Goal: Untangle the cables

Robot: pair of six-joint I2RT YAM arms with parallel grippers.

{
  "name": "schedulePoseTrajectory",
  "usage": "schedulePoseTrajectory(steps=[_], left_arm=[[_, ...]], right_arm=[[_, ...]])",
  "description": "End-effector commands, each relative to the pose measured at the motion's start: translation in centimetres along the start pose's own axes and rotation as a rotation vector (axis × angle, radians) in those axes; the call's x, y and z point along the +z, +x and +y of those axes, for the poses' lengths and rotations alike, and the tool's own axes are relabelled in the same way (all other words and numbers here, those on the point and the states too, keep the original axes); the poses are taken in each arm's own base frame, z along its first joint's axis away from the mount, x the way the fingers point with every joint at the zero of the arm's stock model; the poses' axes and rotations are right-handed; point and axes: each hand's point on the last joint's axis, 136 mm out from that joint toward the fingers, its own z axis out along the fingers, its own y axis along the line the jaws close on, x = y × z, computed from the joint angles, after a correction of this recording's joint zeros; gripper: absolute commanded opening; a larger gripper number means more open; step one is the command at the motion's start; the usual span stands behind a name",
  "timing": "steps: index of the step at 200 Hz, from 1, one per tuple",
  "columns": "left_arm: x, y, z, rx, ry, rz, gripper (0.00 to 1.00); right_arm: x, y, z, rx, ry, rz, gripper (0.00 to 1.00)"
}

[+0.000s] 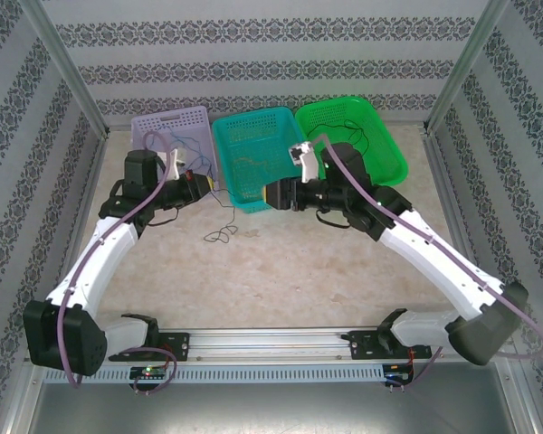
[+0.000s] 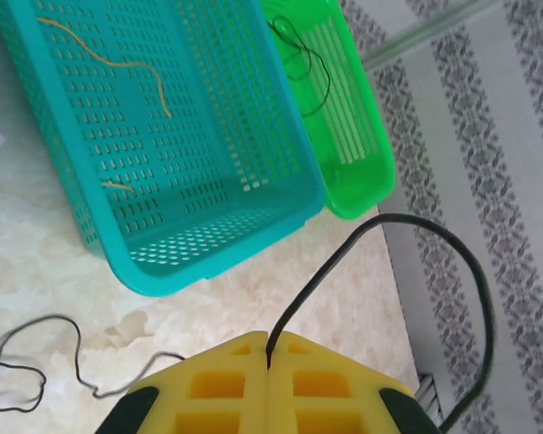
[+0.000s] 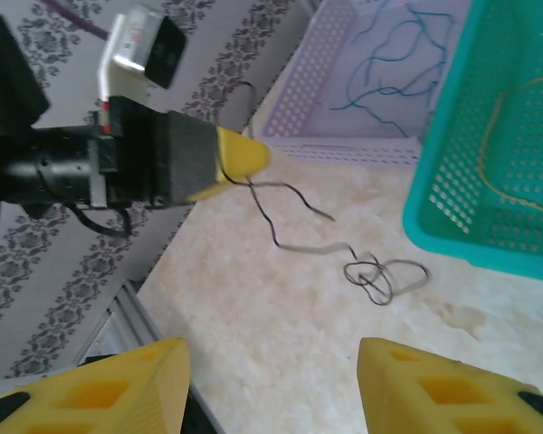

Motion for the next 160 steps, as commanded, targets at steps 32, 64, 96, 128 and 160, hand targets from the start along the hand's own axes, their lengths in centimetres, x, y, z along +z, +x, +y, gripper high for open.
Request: schedulePoseTrajectory(steps=[32, 64, 96, 128, 160], left_arm=[[0.6, 0.1, -2.6, 0.142, 0.051, 0.043, 0.00], [1.5, 0.6, -3.0, 0.159, 0.040, 0.045, 0.00], [2.2, 0.8, -3.5, 0.177, 0.035, 0.041, 0.00], [2.7, 1.3, -4.0, 0.193, 0.037, 0.048, 0.00], [3.1, 2.1, -4.6, 0.205, 0.047, 0.063, 0.00]], right_arm=[[4.5, 0.5, -2.0, 0.431, -0.012, 0.031, 0.54], [5.5, -0.7, -2.1, 0.892, -0.118, -0.131, 0.55], [6.9, 0.1, -2.5, 1.196, -0.153, -0.158, 0.56], [8.4, 1.9, -3.6, 1.408, -0.166, -0.181, 0.56], [9.2, 2.1, -4.9, 1.494, -0.175, -0.216, 0.56]])
